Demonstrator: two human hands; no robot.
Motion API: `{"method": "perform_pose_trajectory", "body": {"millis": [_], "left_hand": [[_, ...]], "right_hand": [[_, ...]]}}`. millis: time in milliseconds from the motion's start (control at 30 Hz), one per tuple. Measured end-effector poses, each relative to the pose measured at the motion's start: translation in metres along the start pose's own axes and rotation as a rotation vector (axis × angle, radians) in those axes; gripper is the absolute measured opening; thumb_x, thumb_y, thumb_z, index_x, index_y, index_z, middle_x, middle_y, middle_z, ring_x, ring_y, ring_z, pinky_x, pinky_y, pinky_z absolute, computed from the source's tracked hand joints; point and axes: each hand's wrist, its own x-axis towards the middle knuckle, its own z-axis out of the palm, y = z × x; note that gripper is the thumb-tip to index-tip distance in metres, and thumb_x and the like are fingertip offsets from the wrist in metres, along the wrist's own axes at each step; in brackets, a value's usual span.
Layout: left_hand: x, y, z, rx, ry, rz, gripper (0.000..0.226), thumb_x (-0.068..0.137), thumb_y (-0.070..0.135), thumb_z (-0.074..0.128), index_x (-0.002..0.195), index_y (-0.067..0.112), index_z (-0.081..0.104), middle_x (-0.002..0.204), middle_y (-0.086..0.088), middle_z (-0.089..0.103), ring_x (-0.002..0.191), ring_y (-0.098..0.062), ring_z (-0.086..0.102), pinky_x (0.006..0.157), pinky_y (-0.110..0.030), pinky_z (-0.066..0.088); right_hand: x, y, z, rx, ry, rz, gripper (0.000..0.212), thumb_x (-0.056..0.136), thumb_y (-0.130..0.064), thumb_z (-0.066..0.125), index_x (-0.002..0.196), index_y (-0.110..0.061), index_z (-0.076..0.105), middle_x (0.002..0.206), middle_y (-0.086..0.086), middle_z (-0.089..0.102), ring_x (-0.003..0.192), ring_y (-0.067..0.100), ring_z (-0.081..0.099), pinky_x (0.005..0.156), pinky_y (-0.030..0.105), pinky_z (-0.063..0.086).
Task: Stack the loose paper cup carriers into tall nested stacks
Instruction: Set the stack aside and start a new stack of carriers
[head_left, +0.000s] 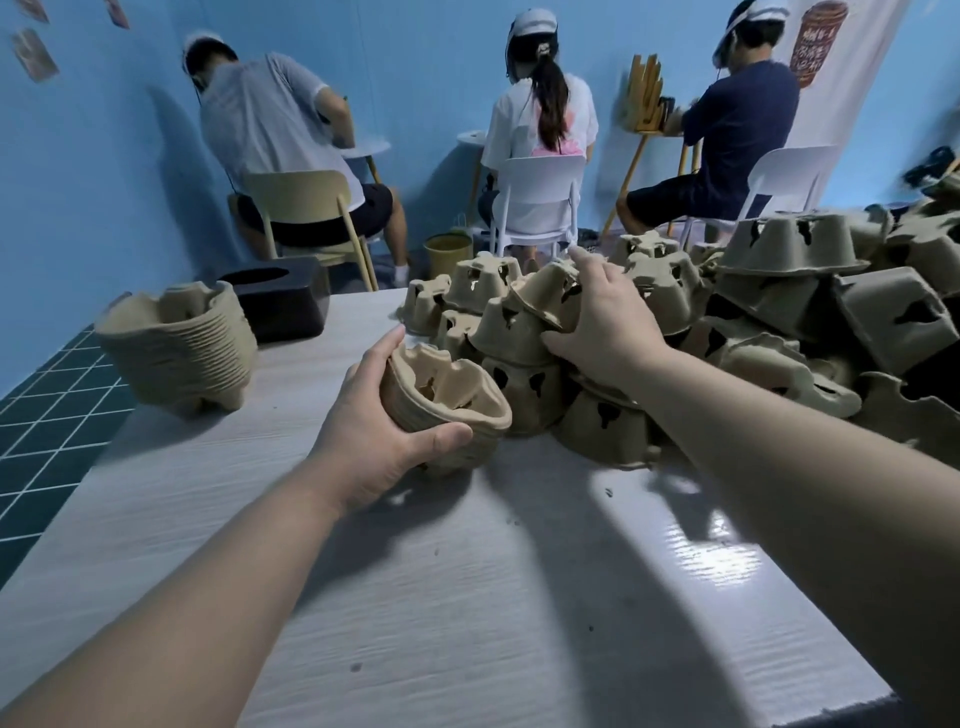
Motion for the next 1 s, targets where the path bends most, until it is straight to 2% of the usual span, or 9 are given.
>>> {"method": "perform_pose_trajectory", "body": {"millis": [200,367,500,600,667,733,867,933,1000], "left_hand": [[0.004,-0.003,0.000,0.018,-0.005,0.008,0.120,0.044,0.051,0.092,0.145,0.046,0.029,0.145,0.008,0.042,0.130,-0.008,0.042,0.104,-0.020,0.031],[-0.002,-0.003,-0.003,-0.009,-0.004,0.010,0.121,0.039,0.056,0.090,0.144,0.048,0.029,0.145,0.008,0.043,0.130,-0.007,0.043,0.103,-0.017,0.032],[-0.012,-0.005,-0.009,-0.001,-0.003,0.015,0.119,0.041,0.057,0.093,0.142,0.050,0.029,0.145,0.008,0.042,0.131,-0.009,0.042,0.105,-0.021,0.032],[-0.022,-0.009,-0.015,-0.006,0.011,0.013,0.119,0.035,0.064,0.080,0.141,0.051,0.029,0.144,0.010,0.042,0.131,-0.008,0.042,0.104,-0.021,0.033],[-0.028,-0.010,-0.018,-0.005,0.000,0.015,0.121,0.035,0.063,0.081,0.143,0.048,0.029,0.145,0.009,0.041,0.131,-0.008,0.042,0.106,-0.022,0.033],[-0.033,-0.011,-0.022,-0.013,-0.016,0.022,0.121,0.037,0.060,0.084,0.144,0.048,0.028,0.145,0.010,0.040,0.131,-0.007,0.042,0.107,-0.024,0.034],[-0.041,-0.015,-0.031,-0.044,-0.041,0.024,0.119,0.037,0.062,0.083,0.142,0.052,0.028,0.144,0.012,0.041,0.131,-0.006,0.042,0.109,-0.026,0.035],[-0.043,-0.016,-0.033,-0.060,-0.046,0.031,0.118,0.038,0.059,0.086,0.140,0.054,0.029,0.145,0.011,0.041,0.131,-0.006,0.042,0.111,-0.027,0.035],[-0.044,-0.017,-0.034,-0.070,-0.054,0.040,0.117,0.040,0.056,0.090,0.140,0.054,0.029,0.145,0.011,0.041,0.131,-0.007,0.042,0.111,-0.028,0.035]], "right_hand": [[-0.001,0.000,0.006,-0.065,0.022,-0.051,0.081,0.076,-0.023,0.068,0.146,-0.023,0.028,0.141,0.007,0.038,0.128,0.028,0.036,0.100,0.037,0.036],[-0.025,-0.011,0.005,0.021,0.096,-0.134,0.075,0.073,-0.028,0.068,0.141,-0.023,0.037,0.129,0.006,0.050,0.119,0.027,0.045,0.095,0.034,0.039],[-0.044,-0.017,-0.001,0.102,0.232,-0.141,0.051,0.076,-0.030,0.068,0.122,-0.018,0.050,0.105,0.001,0.057,0.095,0.023,0.053,0.079,0.030,0.040],[-0.055,-0.016,-0.003,0.127,0.352,-0.124,0.028,0.081,-0.031,0.066,0.102,-0.014,0.058,0.093,-0.002,0.057,0.083,0.023,0.055,0.072,0.036,0.046],[-0.059,-0.015,-0.003,0.102,0.443,-0.127,0.021,0.083,-0.032,0.063,0.091,-0.013,0.062,0.089,0.001,0.062,0.082,0.027,0.058,0.068,0.038,0.048],[-0.060,-0.015,-0.004,0.118,0.522,-0.106,0.018,0.084,-0.027,0.063,0.088,-0.010,0.066,0.094,0.006,0.066,0.084,0.032,0.061,0.068,0.038,0.049],[-0.061,-0.019,-0.011,0.142,0.637,-0.057,0.020,0.083,-0.025,0.066,0.084,-0.006,0.072,0.102,0.011,0.068,0.098,0.037,0.058,0.085,0.036,0.045],[-0.063,-0.023,-0.017,0.167,0.645,0.000,0.019,0.083,-0.026,0.067,0.085,-0.009,0.075,0.098,0.011,0.066,0.099,0.035,0.055,0.087,0.027,0.039],[-0.065,-0.027,-0.024,0.210,0.654,0.068,0.016,0.085,-0.024,0.067,0.089,-0.010,0.075,0.096,0.010,0.064,0.096,0.030,0.057,0.081,0.019,0.033]]}}
